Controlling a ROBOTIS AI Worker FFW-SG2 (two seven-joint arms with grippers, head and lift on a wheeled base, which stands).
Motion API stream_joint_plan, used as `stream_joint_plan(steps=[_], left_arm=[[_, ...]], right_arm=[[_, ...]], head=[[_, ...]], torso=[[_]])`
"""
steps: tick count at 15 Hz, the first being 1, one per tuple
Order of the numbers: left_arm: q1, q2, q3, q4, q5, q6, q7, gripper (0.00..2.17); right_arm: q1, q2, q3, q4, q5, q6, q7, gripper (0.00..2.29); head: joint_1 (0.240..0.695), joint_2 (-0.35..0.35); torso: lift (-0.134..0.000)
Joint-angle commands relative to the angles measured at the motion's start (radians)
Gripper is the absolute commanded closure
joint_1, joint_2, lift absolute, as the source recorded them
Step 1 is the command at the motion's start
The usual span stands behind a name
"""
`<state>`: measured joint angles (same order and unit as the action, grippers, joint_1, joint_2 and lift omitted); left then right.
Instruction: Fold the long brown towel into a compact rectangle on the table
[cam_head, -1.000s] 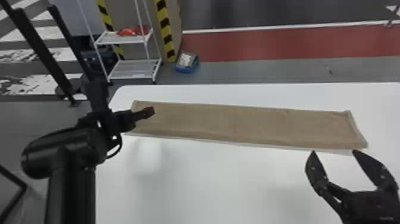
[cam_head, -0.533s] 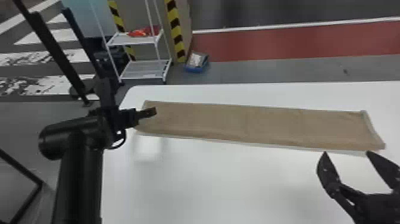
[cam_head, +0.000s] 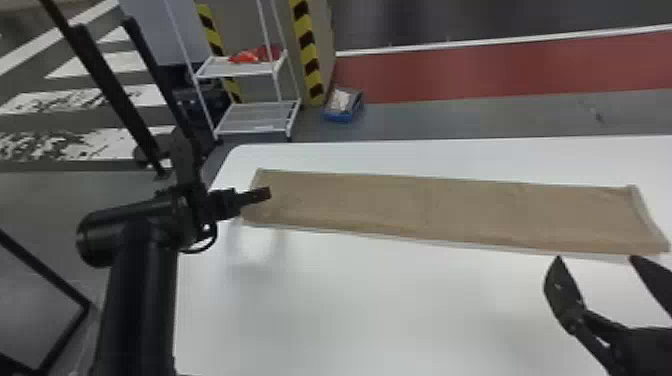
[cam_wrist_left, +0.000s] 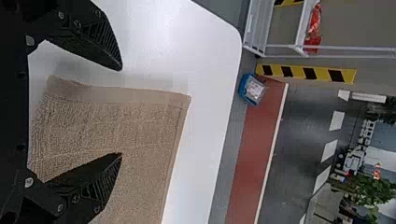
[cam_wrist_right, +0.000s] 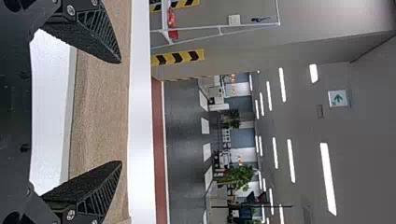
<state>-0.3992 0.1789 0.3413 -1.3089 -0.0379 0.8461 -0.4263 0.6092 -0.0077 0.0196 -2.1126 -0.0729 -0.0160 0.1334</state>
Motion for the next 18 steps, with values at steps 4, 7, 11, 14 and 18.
stream_joint_plan(steps=[4, 7, 11, 14, 18], left_arm=[[-0.010, 0.016, 0.002, 0.039, -0.004, 0.000, -0.028, 0.33], [-0.013, 0.021, 0.002, 0.060, -0.010, 0.000, -0.035, 0.82], [-0.003, 0.017, 0.007, 0.059, -0.010, 0.000, -0.035, 1.80], [0.036, 0.010, 0.030, 0.003, -0.010, 0.031, -0.037, 2.14], [0.063, 0.017, 0.033, -0.059, -0.020, 0.055, -0.150, 2.14]], right_arm=[[-0.003, 0.009, 0.002, 0.002, -0.002, 0.003, 0.000, 0.11], [-0.009, 0.009, 0.006, 0.011, -0.004, 0.003, 0.000, 0.11], [-0.014, 0.009, 0.006, 0.019, -0.005, 0.003, 0.000, 0.11], [-0.017, 0.009, 0.006, 0.022, -0.005, 0.003, 0.000, 0.11], [-0.020, 0.009, 0.006, 0.031, -0.005, 0.003, 0.000, 0.11]], head=[[0.695, 0.226], [0.695, 0.230], [0.695, 0.235], [0.695, 0.236], [0.695, 0.238]], torso=[[-0.123], [-0.123], [-0.123], [-0.123], [-0.123]])
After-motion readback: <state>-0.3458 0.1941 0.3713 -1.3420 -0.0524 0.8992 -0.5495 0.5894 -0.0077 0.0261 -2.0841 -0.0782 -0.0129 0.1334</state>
